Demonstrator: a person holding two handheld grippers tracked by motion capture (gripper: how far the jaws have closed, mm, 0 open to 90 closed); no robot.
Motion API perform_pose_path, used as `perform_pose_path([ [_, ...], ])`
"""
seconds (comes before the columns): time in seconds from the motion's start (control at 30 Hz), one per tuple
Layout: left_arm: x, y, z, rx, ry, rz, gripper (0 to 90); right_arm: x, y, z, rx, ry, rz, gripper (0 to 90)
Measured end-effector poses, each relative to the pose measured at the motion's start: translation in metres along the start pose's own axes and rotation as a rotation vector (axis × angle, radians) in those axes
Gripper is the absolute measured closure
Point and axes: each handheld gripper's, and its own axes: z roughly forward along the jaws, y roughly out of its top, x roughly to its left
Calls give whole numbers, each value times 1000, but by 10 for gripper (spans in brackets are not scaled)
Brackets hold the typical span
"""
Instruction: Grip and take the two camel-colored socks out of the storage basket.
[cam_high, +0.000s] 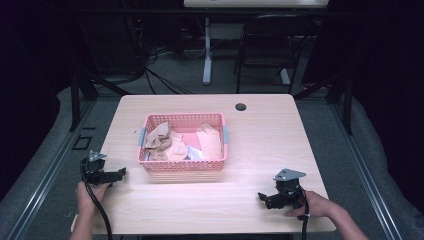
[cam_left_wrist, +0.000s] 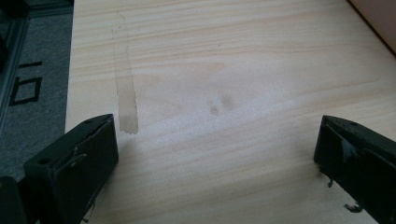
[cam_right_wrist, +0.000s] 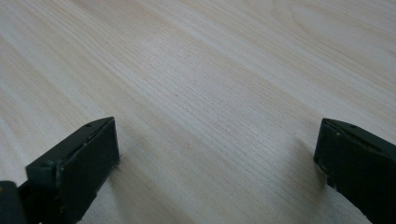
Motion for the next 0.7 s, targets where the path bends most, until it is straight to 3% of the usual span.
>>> perform_pose_path([
  [0.33,0,-1,-1,-4,-10,11,0,0,0,0,-1,4,0,0],
  [0.53,-1,4,-1,39,-5,3,0,0,0,0,1,3,-3,0],
  [0.7,-1,8,-3,103,-25,37,0,-1,0,0,1,4,-5,0],
])
